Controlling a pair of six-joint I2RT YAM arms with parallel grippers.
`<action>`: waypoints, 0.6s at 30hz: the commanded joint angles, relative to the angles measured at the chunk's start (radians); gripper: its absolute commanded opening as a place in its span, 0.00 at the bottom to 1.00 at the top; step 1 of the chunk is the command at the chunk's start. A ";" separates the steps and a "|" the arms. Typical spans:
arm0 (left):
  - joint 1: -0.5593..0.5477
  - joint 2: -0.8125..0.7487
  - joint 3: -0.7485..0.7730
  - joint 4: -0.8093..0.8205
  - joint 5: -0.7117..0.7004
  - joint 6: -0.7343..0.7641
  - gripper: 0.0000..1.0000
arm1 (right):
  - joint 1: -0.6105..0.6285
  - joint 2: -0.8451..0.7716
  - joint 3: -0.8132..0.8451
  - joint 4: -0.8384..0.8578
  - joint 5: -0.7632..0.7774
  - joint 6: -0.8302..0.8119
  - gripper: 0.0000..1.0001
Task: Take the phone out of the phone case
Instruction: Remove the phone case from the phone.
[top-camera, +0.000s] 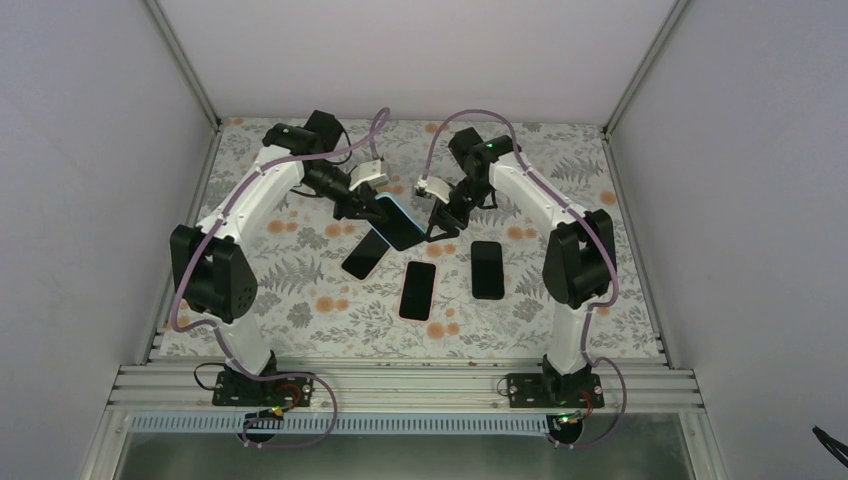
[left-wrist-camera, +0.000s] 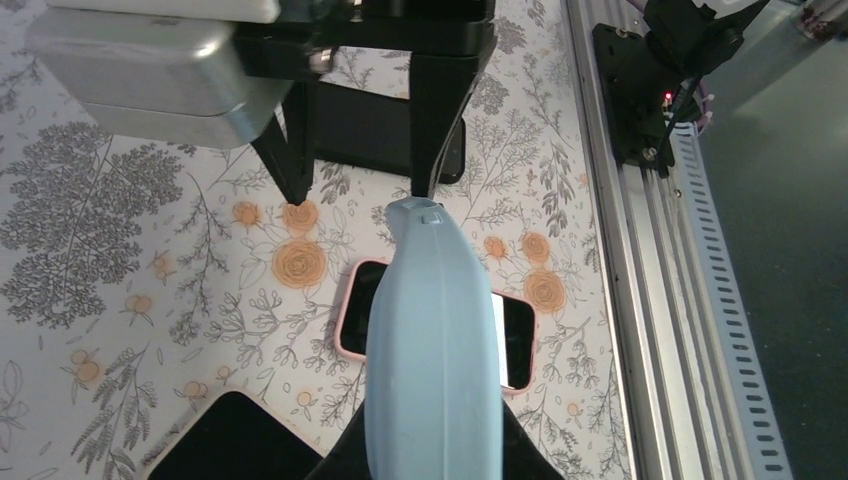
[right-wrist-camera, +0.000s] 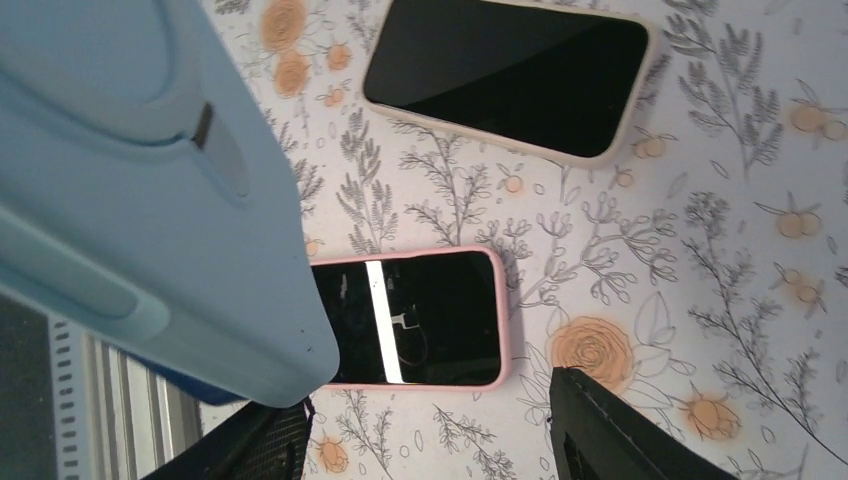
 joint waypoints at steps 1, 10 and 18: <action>-0.057 -0.063 -0.024 -0.053 0.173 0.024 0.02 | -0.007 0.011 0.070 0.222 0.031 0.129 0.59; -0.076 -0.083 -0.014 -0.053 0.237 0.049 0.02 | 0.000 0.049 0.120 0.297 0.008 0.186 0.62; -0.008 -0.014 0.044 -0.053 0.324 0.080 0.02 | 0.095 0.017 0.179 0.223 -0.153 0.146 0.65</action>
